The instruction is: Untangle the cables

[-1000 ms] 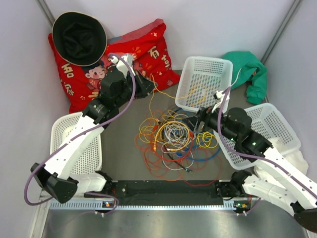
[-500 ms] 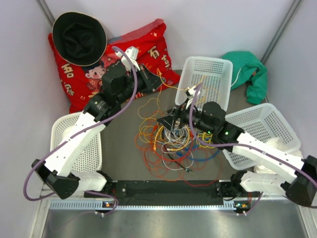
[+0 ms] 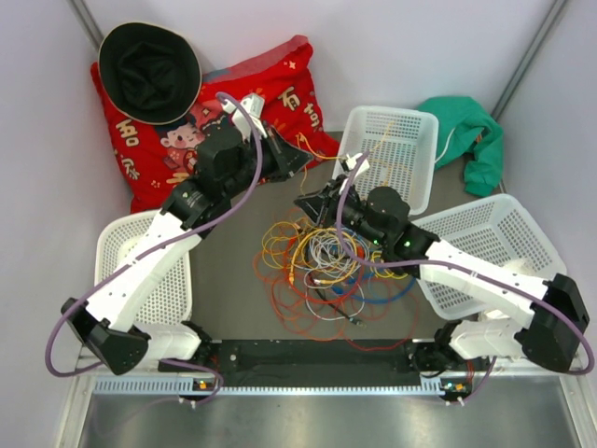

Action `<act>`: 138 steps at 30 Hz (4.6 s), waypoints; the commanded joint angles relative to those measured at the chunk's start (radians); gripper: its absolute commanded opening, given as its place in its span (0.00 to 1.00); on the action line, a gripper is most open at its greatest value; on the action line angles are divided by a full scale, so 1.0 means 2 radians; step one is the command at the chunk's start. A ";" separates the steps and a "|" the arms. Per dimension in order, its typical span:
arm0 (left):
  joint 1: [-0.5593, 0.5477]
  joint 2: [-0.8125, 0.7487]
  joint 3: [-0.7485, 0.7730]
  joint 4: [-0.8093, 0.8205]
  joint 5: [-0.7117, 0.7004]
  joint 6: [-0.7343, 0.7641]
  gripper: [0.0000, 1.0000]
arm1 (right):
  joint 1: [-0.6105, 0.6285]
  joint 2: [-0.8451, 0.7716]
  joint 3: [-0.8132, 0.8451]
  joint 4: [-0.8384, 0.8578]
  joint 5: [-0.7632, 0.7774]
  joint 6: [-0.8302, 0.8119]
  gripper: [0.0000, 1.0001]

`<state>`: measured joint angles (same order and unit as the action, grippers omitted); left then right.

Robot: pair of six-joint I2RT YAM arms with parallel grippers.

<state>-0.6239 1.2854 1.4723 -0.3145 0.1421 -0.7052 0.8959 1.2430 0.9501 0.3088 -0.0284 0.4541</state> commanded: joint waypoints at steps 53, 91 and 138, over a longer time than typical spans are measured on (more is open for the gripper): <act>-0.002 -0.264 -0.419 -0.076 -0.163 -0.131 0.99 | -0.292 0.179 0.231 -0.270 0.133 -0.039 0.03; -0.003 -0.233 -0.417 -0.081 -0.151 -0.125 0.99 | -0.233 0.087 0.223 -0.322 0.114 -0.048 0.93; -0.003 0.072 -0.288 -0.064 -0.220 -0.046 0.99 | 0.053 -0.160 -0.130 -0.297 0.210 0.004 0.82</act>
<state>-0.6258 1.3399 0.7685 -0.4202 -0.1722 -0.8928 0.9932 1.0054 0.7219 -0.2333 0.3290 0.4297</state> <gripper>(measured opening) 0.985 0.824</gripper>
